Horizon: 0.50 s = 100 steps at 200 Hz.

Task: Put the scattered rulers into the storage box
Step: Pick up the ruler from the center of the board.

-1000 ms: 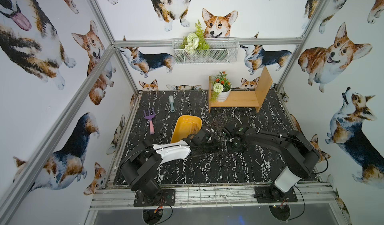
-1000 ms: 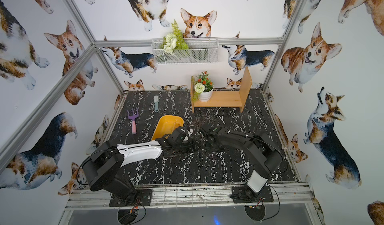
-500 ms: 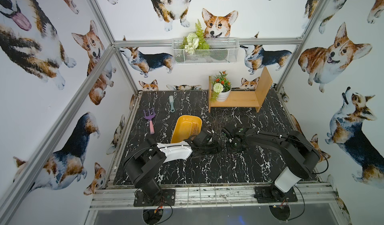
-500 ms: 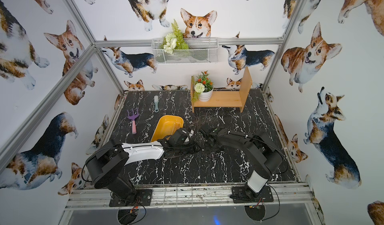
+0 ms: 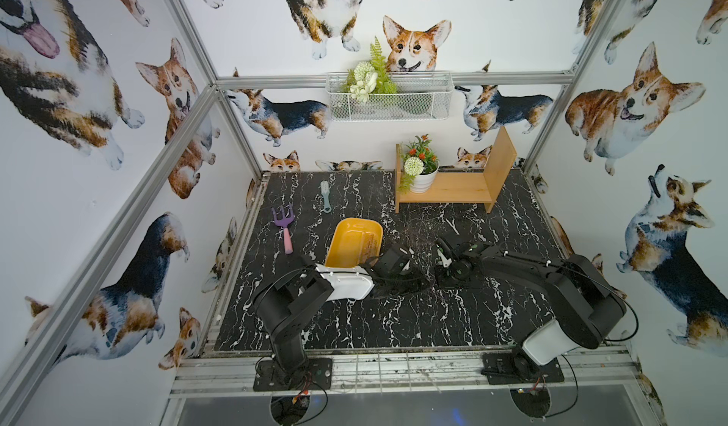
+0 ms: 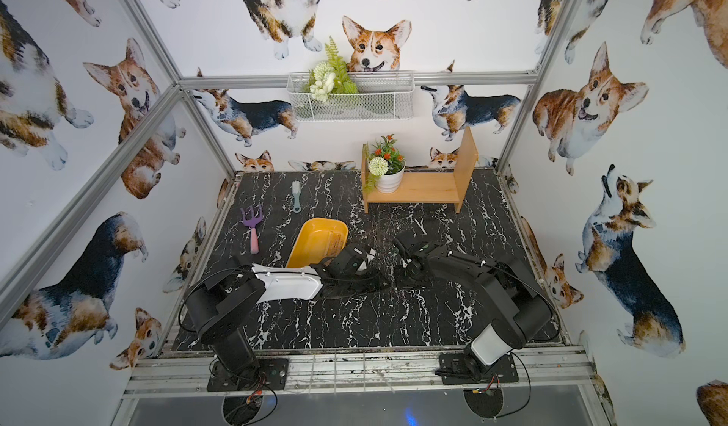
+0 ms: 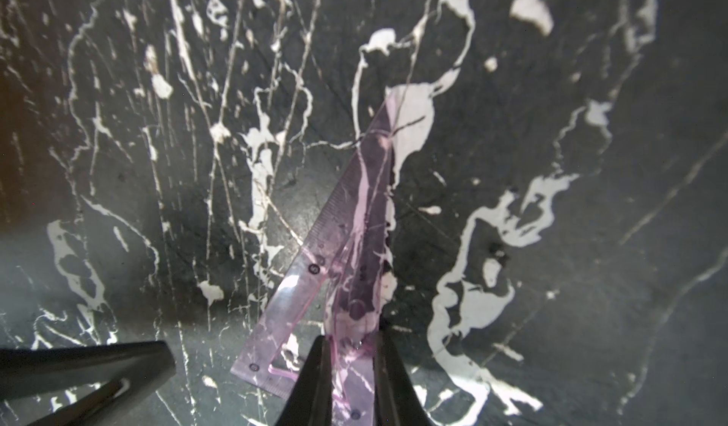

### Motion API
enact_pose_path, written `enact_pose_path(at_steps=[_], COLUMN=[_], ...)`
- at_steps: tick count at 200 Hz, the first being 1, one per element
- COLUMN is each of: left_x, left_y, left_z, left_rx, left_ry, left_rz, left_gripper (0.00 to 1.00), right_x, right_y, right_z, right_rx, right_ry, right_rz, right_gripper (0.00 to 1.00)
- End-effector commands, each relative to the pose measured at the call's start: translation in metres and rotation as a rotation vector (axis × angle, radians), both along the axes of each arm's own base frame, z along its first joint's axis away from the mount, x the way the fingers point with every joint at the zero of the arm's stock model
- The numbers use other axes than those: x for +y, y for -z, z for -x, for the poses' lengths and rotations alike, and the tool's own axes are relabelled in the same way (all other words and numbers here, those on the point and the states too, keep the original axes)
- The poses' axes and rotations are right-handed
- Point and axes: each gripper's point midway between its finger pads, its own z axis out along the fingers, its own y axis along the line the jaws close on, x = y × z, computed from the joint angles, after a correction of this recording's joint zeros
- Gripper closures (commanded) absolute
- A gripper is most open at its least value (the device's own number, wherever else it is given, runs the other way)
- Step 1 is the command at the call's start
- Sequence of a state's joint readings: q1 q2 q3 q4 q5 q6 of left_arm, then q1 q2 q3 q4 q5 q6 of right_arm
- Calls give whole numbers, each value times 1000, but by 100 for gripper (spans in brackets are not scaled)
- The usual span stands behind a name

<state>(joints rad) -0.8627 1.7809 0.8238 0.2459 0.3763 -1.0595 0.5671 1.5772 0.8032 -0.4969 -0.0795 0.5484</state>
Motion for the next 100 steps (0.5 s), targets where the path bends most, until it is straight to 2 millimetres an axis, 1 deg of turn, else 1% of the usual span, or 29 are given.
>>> enact_pose_path(at_steps=[1,63,100], left_x=[-9,-20,-22], left_y=[-1,13,15], left_z=[-2,-1,-3], left_rx=[6,45,46], left_ry=[11,26,19], left_rz=[34,54,58], left_gripper=[60,61,63], right_x=[-10,-12,-13], right_y=[20,21,22], right_z=[18,19,20], right_rx=[72,76,79], right_ry=[-4,5,9], right_rz=[28,13,6], right_gripper=[84,84,84])
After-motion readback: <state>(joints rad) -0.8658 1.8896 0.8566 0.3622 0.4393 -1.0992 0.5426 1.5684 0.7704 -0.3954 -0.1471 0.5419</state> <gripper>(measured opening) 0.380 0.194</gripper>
